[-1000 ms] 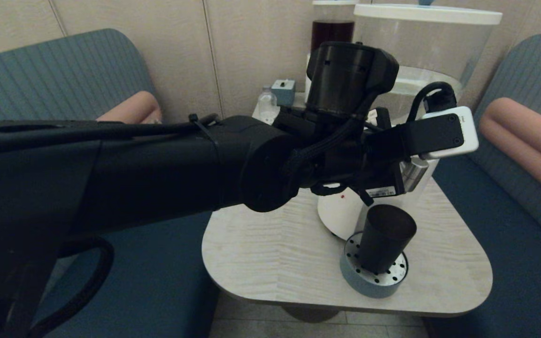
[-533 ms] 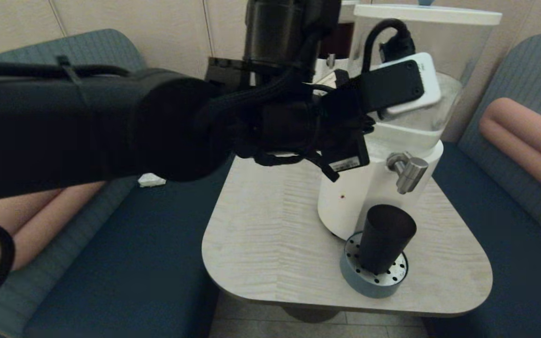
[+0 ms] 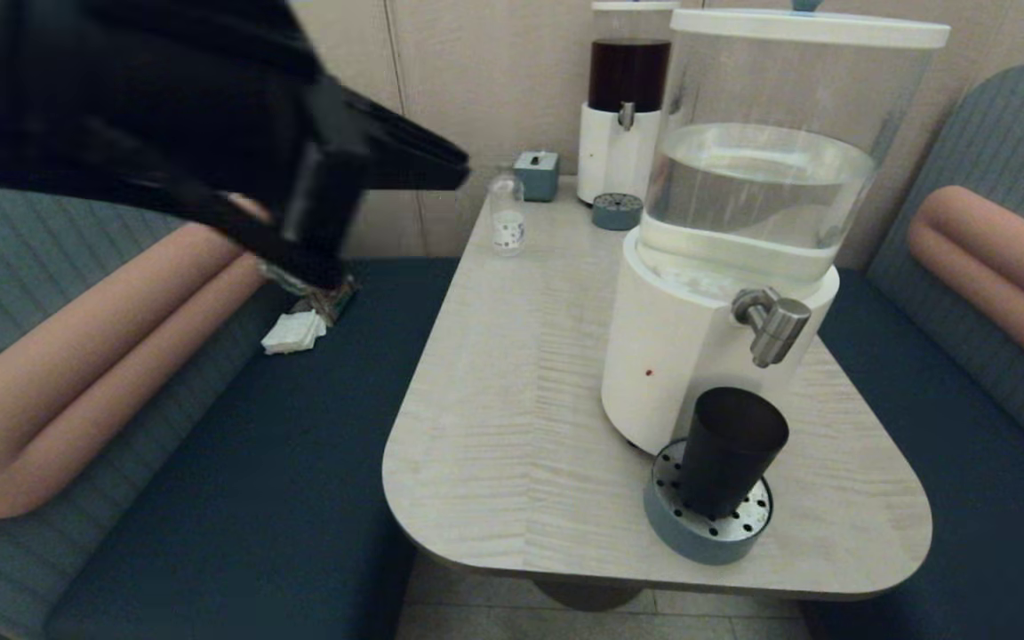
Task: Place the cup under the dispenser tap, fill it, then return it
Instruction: Place the cup next to the water dispenser
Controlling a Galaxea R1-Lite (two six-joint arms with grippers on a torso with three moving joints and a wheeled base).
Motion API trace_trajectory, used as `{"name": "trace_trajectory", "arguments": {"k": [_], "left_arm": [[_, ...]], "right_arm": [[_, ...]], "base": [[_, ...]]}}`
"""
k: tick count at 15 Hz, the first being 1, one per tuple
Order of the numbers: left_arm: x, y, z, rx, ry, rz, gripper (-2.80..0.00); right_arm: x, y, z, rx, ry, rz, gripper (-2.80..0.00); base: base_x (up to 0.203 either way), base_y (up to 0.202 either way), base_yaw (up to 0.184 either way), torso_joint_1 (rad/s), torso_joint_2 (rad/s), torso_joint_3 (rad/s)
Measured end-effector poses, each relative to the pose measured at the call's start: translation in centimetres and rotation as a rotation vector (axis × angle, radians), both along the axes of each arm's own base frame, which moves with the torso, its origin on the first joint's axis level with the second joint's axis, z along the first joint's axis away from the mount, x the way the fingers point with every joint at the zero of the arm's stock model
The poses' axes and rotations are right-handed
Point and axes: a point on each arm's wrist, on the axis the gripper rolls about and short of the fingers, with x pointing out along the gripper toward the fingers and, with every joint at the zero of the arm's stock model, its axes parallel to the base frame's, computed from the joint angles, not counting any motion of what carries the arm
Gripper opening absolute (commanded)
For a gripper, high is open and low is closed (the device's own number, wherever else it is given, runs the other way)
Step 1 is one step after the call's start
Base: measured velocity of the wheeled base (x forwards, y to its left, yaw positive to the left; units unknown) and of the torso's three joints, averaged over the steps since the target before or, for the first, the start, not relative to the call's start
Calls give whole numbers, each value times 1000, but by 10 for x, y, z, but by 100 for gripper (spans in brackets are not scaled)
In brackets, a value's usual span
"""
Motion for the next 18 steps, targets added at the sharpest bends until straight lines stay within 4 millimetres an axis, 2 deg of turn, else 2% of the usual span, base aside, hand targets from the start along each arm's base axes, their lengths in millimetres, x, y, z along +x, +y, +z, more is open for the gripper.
{"name": "trace_trajectory", "arguments": {"k": [2,3,6,8,9,12,15,16,18], "left_arm": [[-20,50,-9,-84,187,-10,-280],[-26,66,-20,-120,259,-37,-280],[-27,92,-78,-221,380,-126,-280],[-14,95,-119,-267,358,-149,-280],[-6,92,-132,-281,323,-151,-280],[17,70,-154,-343,175,-198,-280],[35,57,-171,-408,59,-246,-280],[37,54,-175,-422,30,-261,0],[37,51,-186,-425,32,-277,0]], "right_arm": [[0,0,0,2,1,0,-280],[0,0,0,1,0,0,-280],[0,0,0,0,0,0,-280],[0,0,0,1,1,0,-280],[0,0,0,1,0,0,-280],[0,0,0,1,0,0,-280],[0,0,0,0,0,0,-280],[0,0,0,0,0,0,-280],[0,0,0,1,0,0,-280]], "base": [[0,0,0,0,0,0],[0,0,0,0,0,0],[0,0,0,0,0,0],[0,0,0,0,0,0],[0,0,0,0,0,0],[0,0,0,0,0,0],[0,0,0,0,0,0],[0,0,0,0,0,0],[0,0,0,0,0,0]]}}
